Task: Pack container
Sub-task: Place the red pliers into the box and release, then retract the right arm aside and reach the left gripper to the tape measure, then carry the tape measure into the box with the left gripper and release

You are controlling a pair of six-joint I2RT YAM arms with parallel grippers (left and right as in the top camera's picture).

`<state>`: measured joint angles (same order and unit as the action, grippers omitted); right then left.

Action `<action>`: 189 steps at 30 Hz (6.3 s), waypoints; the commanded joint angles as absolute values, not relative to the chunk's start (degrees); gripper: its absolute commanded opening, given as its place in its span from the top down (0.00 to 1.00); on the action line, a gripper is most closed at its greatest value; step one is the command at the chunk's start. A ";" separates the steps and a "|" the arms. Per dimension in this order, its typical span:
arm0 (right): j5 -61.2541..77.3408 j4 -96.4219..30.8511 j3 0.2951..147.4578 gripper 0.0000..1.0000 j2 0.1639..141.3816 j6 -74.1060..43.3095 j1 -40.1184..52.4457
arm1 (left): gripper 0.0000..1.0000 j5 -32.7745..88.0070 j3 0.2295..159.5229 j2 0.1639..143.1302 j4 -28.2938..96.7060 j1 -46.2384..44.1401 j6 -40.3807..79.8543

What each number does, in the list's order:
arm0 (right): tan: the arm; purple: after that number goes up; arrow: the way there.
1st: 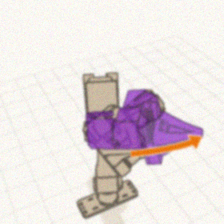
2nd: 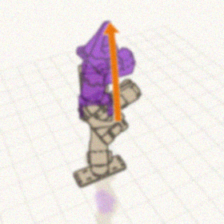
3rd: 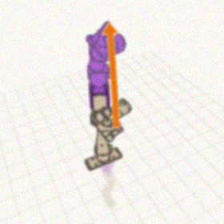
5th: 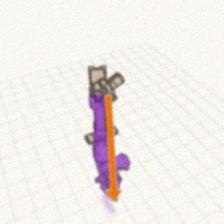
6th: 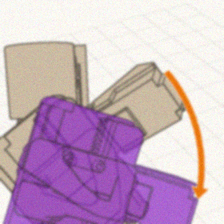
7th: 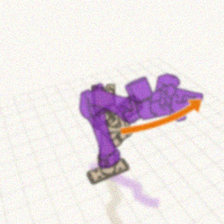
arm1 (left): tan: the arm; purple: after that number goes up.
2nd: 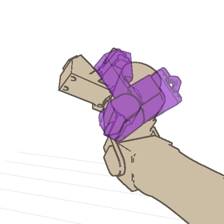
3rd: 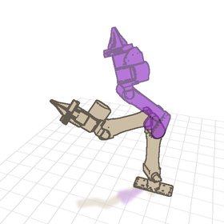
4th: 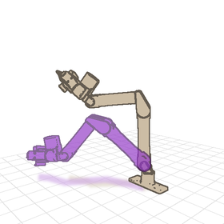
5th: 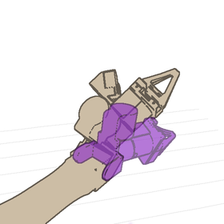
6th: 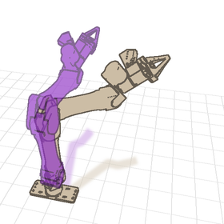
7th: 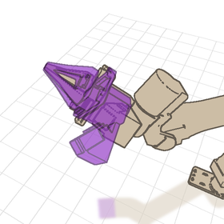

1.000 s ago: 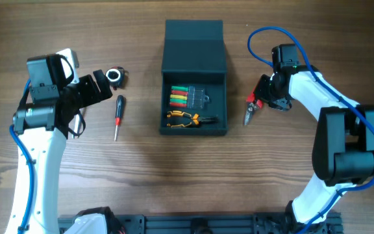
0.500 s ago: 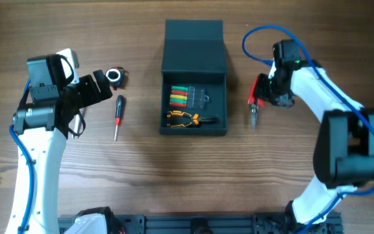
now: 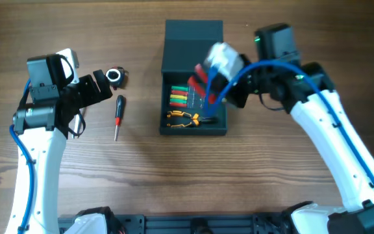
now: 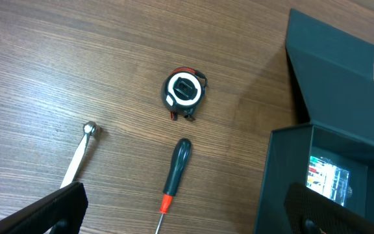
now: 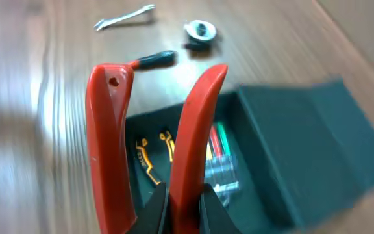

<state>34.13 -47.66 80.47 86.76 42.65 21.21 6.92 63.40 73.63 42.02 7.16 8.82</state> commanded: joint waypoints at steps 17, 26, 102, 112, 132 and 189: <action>31.75 -36.51 80.49 0.95 109.45 68.95 27.05 | 0.00 7.62 64.60 73.84 41.87 7.42 7.68; 33.41 -36.69 80.49 0.94 109.58 61.04 29.87 | 0.00 7.62 64.60 73.84 41.87 7.42 7.70; 14.70 -60.23 109.80 0.01 110.96 -7.97 -16.75 | 0.01 11.31 74.50 93.30 46.63 7.25 9.28; 14.44 -61.32 109.80 0.00 118.06 -9.06 -19.46 | 0.01 4.73 89.60 109.45 49.84 6.28 -2.15; 14.46 -55.68 109.80 0.00 118.06 -9.06 -19.49 | 0.06 -3.53 89.58 122.74 36.97 -0.47 -11.79; 14.44 -55.68 109.80 0.00 118.06 -9.06 -19.49 | 0.96 -2.83 89.58 101.71 51.09 -36.67 -25.23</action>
